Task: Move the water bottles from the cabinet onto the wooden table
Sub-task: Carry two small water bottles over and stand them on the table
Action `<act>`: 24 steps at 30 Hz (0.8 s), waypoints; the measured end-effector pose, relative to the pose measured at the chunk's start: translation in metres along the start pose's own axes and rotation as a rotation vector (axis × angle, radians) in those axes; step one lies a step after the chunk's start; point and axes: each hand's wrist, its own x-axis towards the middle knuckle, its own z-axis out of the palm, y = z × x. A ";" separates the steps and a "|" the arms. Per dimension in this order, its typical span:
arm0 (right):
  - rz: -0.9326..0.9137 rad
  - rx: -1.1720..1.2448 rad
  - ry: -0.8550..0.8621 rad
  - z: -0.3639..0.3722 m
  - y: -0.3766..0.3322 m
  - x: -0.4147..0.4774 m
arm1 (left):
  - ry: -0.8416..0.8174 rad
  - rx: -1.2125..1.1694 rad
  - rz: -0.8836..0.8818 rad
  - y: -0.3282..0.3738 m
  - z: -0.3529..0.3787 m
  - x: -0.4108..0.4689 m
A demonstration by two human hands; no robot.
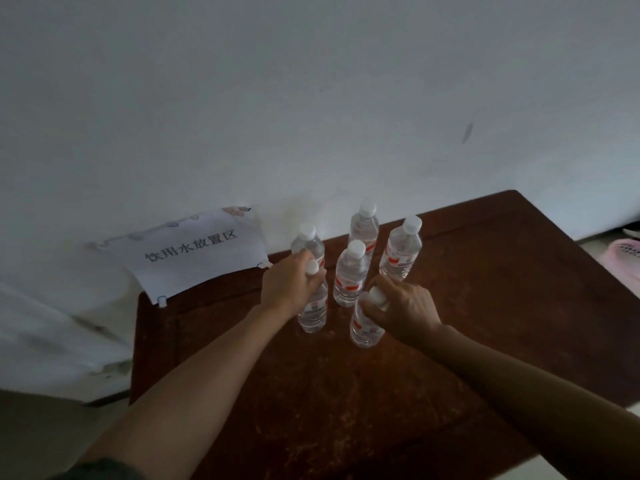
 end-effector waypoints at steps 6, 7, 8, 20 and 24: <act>0.017 -0.007 0.030 0.008 0.004 0.002 | -0.011 -0.021 0.056 -0.006 0.005 -0.001; 0.015 -0.003 0.026 0.009 0.004 0.001 | -0.018 -0.024 0.059 -0.008 0.006 -0.007; 0.008 -0.003 0.023 0.009 0.005 0.001 | -0.021 -0.024 0.060 -0.008 0.007 -0.012; -0.149 -0.191 -0.022 -0.022 0.012 0.005 | -0.074 0.092 -0.287 0.005 -0.014 -0.093; -0.353 -0.122 0.132 -0.036 -0.008 0.012 | -0.054 0.094 -0.435 0.007 -0.017 -0.163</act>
